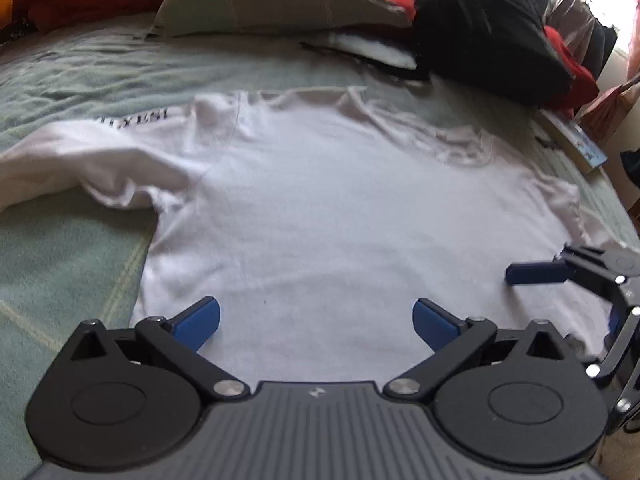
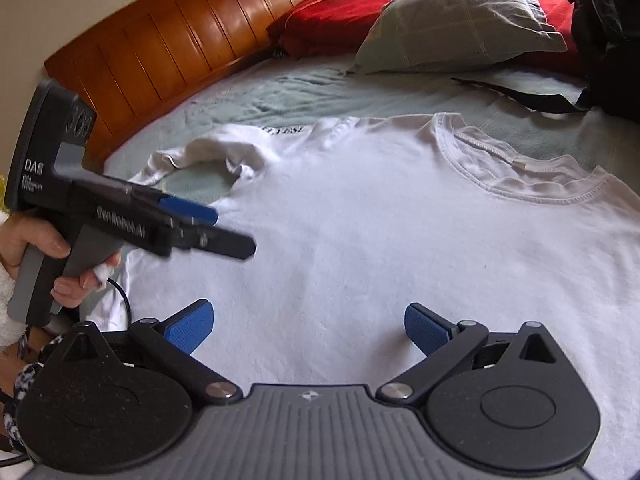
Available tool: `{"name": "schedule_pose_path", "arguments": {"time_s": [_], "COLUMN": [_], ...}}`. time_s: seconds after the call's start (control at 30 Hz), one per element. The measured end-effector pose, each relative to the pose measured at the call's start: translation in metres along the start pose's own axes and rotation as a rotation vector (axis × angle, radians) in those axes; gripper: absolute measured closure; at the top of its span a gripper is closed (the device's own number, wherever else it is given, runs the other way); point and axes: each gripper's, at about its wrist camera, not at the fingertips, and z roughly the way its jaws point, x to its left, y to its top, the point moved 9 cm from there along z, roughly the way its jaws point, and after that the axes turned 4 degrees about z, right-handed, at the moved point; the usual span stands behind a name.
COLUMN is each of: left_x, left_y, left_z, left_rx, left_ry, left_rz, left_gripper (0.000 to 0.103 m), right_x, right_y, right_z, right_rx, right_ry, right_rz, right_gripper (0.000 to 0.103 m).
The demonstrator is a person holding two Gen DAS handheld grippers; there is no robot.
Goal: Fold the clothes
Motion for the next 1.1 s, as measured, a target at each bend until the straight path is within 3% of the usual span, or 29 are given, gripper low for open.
{"name": "schedule_pose_path", "arguments": {"time_s": [0.1,0.2,0.33,0.53,0.63,0.77,0.9,1.1], "left_x": [0.006,0.007,0.005,0.0,-0.004,-0.011,-0.001,0.064], "left_y": [-0.016,-0.026,-0.035,-0.054,-0.057,-0.076,-0.106,-0.114], "left_z": [-0.008,-0.033,-0.075,-0.122,-0.129,-0.103,-0.08,-0.107], "left_rx": [0.01,0.002,-0.068,-0.14,-0.163,-0.105,-0.026,-0.041], "left_ry": [0.054,0.062,0.071,-0.022,-0.116,-0.214,-0.254,-0.123], "left_rz": [0.032,0.026,0.043,0.067,0.07,0.071,0.064,-0.039], "left_gripper": [0.001,0.001,0.001,0.001,0.001,0.001,0.001,0.001], "right_x": [-0.003,-0.007,-0.011,-0.013,-0.008,0.002,0.013,0.039], "right_y": [-0.001,0.0,0.002,0.019,0.024,0.024,0.02,-0.005], "right_z": [0.0,0.002,0.005,-0.006,-0.016,-0.029,-0.041,-0.051], "right_rx": [0.003,-0.004,-0.011,-0.061,-0.064,-0.044,-0.022,0.015], "right_ry": [-0.023,-0.036,-0.065,-0.03,-0.036,-0.072,-0.119,-0.169], "right_rz": [0.006,0.019,0.035,0.111,0.154,0.202,0.225,0.15], "right_gripper": [0.0,0.0,0.0,0.0,0.0,0.0,0.0,0.0]}}
